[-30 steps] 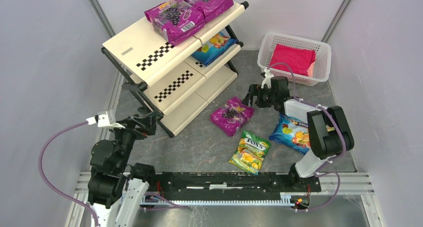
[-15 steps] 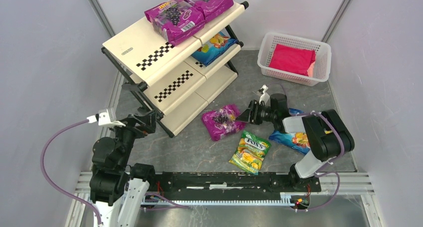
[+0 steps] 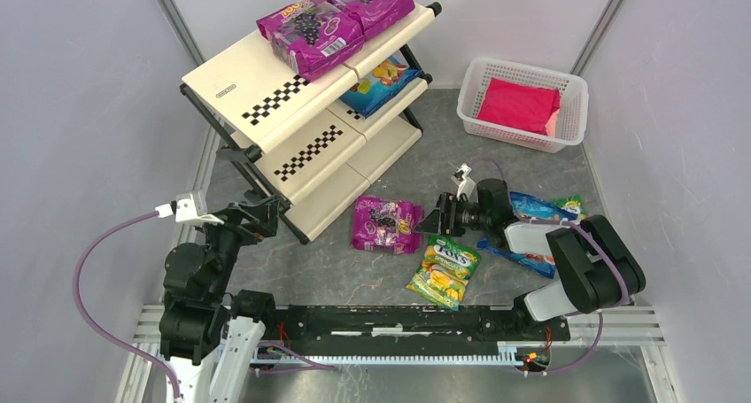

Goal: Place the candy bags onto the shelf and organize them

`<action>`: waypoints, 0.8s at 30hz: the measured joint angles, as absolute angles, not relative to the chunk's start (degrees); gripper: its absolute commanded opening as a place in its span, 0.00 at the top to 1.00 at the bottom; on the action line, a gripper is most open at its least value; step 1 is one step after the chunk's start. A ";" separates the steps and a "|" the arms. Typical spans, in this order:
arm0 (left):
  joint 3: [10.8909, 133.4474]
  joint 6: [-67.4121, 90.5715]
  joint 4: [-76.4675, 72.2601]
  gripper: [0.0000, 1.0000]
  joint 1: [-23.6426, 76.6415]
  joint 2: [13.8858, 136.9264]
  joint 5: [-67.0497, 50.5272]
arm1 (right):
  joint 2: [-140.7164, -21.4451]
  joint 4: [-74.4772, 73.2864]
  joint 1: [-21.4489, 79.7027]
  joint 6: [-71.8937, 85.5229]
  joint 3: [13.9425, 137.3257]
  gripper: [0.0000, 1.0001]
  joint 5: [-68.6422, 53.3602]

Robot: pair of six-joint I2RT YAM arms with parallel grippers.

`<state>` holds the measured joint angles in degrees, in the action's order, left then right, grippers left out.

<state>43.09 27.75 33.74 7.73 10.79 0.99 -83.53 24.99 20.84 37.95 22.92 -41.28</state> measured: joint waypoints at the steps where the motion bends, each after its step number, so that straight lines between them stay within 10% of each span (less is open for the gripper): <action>1: 43.09 27.75 33.74 0.00 7.73 10.79 0.97 | -83.90 25.04 20.25 37.89 22.92 0.18 -41.10; 17: 43.09 27.75 33.71 0.00 7.73 10.76 0.95 | -97.14 42.74 26.92 49.84 25.43 0.21 -36.93; 24: 43.09 27.75 33.71 0.00 7.73 10.79 0.95 | -101.65 49.93 29.80 54.78 25.65 0.43 -33.87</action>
<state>43.09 27.75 33.71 7.73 10.79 0.95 -101.65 49.93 29.80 54.78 25.65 -33.87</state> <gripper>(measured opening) 0.997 0.649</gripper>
